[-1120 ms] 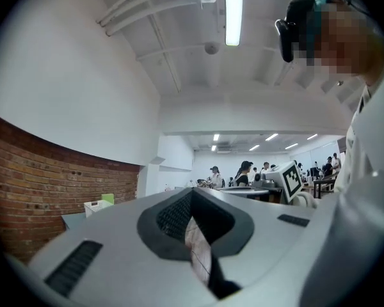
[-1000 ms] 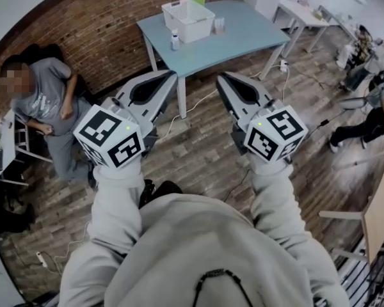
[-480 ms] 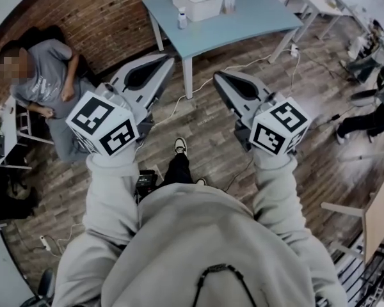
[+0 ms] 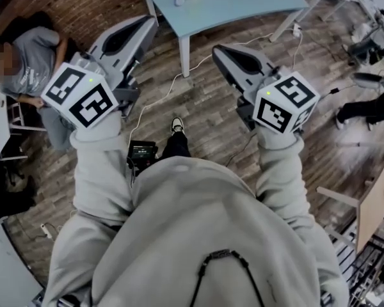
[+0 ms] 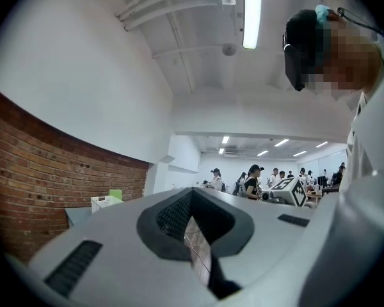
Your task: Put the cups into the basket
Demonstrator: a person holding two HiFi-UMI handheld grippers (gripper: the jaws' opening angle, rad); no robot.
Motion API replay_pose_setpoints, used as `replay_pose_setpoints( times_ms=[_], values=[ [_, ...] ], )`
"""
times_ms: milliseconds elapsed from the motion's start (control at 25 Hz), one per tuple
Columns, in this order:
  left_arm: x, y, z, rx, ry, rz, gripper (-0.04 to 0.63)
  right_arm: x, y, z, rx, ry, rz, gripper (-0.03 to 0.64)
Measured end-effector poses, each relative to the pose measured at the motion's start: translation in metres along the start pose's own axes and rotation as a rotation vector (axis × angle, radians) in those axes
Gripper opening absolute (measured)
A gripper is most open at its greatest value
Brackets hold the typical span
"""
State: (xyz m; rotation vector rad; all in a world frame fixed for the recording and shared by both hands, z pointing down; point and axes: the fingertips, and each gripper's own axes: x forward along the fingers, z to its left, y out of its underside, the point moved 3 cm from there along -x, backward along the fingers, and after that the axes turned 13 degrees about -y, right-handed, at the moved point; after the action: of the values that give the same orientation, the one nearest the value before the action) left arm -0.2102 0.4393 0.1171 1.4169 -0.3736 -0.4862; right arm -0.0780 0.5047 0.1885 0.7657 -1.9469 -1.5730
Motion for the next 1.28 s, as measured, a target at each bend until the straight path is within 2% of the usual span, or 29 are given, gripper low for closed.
replay_pose_setpoints(
  times_ms=[160,360,640,960,1280],
  values=[
    [0.03,0.001,0.034,-0.008,-0.006,-0.009,-0.005,0.026,-0.003,-0.039,0.009,-0.005,0.017,0.011],
    [0.069,0.017,0.092,-0.039,-0.035,0.023,-0.005,0.075,-0.008,-0.093,0.014,-0.007,0.042,0.011],
    [0.128,0.011,0.17,-0.033,0.018,0.055,-0.005,0.151,-0.028,-0.157,0.014,-0.007,0.101,0.011],
    [0.173,0.016,0.214,-0.048,0.08,0.085,-0.005,0.181,-0.03,-0.205,0.046,0.05,0.12,0.011],
    [0.207,0.033,0.238,-0.099,0.094,0.108,-0.005,0.195,-0.033,-0.246,0.061,0.071,0.148,0.011]
  ],
)
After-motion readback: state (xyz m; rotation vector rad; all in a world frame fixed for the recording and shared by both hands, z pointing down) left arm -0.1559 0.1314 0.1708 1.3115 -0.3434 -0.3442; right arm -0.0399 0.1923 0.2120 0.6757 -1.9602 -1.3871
